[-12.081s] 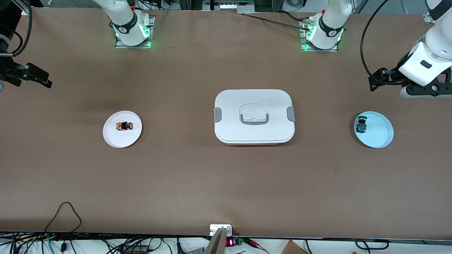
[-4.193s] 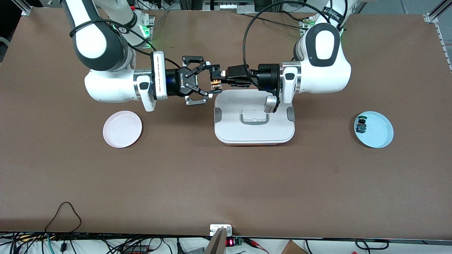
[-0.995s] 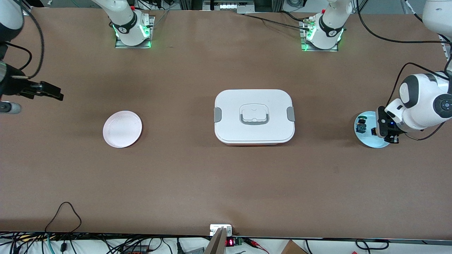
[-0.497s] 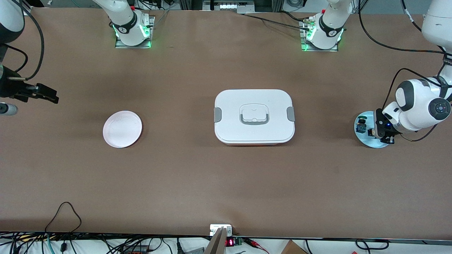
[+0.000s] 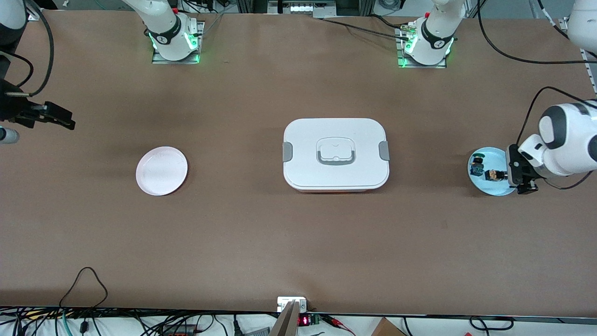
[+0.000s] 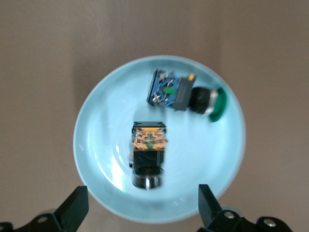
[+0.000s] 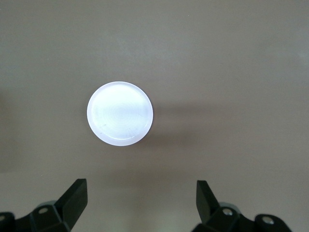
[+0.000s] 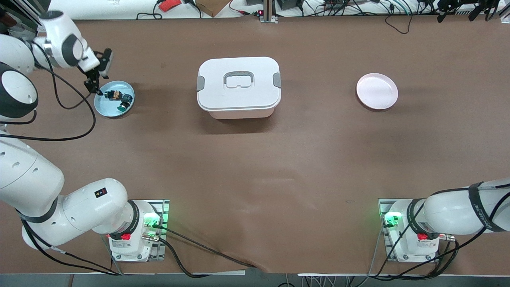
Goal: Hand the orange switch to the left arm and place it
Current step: 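Lower the switch onto the light-blue plate with the left gripper, then open the left gripper and raise it away from the plate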
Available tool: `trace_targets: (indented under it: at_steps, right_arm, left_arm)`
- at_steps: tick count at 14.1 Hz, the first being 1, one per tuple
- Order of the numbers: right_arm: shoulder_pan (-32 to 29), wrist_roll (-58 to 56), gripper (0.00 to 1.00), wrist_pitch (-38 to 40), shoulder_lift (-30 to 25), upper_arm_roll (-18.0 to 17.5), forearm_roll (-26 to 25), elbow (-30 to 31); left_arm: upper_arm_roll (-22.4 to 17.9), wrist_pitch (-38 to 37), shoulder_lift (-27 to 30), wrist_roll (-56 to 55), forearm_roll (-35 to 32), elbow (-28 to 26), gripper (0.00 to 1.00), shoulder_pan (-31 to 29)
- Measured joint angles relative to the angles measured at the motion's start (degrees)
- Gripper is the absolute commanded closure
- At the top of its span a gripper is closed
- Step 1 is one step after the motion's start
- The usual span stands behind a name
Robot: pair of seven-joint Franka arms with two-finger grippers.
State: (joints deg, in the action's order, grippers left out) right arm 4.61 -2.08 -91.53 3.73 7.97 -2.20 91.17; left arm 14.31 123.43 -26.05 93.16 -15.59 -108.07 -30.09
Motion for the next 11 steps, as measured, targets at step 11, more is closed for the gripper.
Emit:
trace_targets:
  at_steps: [11]
  right_arm:
    - [0.1,0.0,0.00,0.2,-0.3,-0.7,0.3,-0.3]
  left_arm:
    - [17.5,-45.7,3.2,-56.9,1.4,29.0,0.00,1.5]
